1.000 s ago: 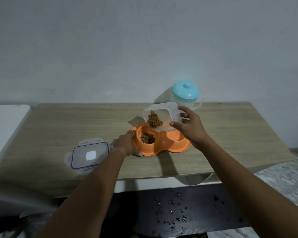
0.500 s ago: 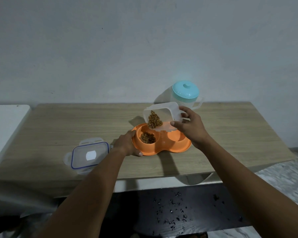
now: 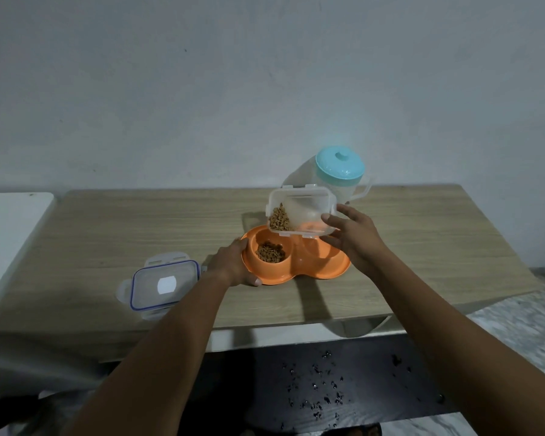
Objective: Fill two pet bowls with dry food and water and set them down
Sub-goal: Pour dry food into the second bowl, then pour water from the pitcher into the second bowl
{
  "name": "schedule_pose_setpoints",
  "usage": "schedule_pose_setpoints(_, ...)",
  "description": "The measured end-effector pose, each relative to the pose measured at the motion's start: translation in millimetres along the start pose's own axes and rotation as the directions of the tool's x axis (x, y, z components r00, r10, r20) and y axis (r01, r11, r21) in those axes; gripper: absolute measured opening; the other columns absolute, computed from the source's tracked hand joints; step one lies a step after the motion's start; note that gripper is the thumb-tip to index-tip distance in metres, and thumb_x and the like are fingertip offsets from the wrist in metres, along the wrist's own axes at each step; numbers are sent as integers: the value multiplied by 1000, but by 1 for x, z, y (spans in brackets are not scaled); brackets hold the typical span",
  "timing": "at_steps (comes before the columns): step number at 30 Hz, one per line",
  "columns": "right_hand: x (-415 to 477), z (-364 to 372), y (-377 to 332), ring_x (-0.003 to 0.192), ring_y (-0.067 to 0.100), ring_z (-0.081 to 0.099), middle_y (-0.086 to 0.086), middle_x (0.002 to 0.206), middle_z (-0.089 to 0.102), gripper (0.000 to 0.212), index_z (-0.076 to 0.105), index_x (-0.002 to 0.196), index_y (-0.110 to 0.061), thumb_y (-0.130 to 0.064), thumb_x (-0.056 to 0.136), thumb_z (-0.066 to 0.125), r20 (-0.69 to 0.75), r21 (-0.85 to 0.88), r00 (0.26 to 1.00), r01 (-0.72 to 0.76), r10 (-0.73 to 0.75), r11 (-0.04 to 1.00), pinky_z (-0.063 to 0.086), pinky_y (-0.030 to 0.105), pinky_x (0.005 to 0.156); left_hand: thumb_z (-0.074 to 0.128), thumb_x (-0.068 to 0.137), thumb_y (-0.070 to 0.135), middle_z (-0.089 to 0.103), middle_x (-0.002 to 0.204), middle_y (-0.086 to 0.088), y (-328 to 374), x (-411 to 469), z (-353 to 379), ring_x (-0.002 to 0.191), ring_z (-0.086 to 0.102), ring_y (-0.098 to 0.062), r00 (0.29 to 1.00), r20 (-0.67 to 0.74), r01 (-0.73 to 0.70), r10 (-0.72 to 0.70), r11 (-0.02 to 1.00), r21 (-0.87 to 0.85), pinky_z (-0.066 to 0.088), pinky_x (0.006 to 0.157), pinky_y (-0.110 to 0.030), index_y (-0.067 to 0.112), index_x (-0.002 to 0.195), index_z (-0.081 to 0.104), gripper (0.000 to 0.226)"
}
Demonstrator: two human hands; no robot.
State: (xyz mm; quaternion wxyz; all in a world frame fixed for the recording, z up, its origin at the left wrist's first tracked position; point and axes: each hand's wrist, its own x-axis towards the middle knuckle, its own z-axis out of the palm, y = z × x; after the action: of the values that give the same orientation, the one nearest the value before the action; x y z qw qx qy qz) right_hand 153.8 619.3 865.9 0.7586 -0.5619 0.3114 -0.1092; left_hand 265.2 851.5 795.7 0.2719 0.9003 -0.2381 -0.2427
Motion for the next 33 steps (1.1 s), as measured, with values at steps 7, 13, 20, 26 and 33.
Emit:
schedule_pose_setpoints(7, 31, 40, -7, 114, 34, 67, 19, 127, 65, 31, 57, 123, -12, -12, 94, 68, -14, 22, 985, -173, 173, 985, 64, 36, 74, 94, 50, 35, 62, 130, 0, -1, 2, -1, 119, 57, -26, 1000, 9, 0, 0, 1000, 11, 43, 94, -33, 26, 141, 45, 103)
schedule_pose_setpoints(13, 87, 98, -1, 110, 30, 64, 16, 135, 58, 35, 56, 128, -8, -16, 95, 68, 68, -157, 977, -189, 202, 969, 63, 43, 87, 93, 50, 38, 54, 138, 2, -8, 8, 4, 123, 54, -27, 1000, 8, -28, 28, 999, 25, 44, 101, -41, 26, 144, 39, 109)
schedule_pose_setpoints(20, 145, 153, 33, 105, 30, 67, 16, 126, 62, 27, 63, 118, -6, -18, 95, 68, 74, -252, 951, -275, 302, 928, 64, 36, 74, 94, 45, 37, 48, 144, 3, -16, 17, 8, 125, 52, -26, 999, -29, -44, 44, 999, 0, 42, 104, -40, 27, 145, 39, 114)
schedule_pose_setpoints(26, 155, 159, 54, 99, 28, 68, 15, 115, 64, 29, 64, 110, -5, -23, 90, 75, -37, -251, 968, -250, 249, 935, 63, 30, 63, 94, 48, 33, 41, 150, 4, -17, 12, 11, 130, 47, -25, 999, -38, -16, 15, 999, -29, 36, 107, -35, 27, 148, 35, 116)
schedule_pose_setpoints(33, 126, 119, 42, 104, 22, 66, 1, 105, 74, 19, 77, 103, -19, -24, 85, 71, -103, -470, 994, -18, -35, 883, 55, 36, 94, 92, 56, 25, 41, 147, 2, 0, 4, 7, 126, 51, -27, 997, 9, 80, -80, 997, 0, 42, 102, -36, 26, 147, 36, 106)
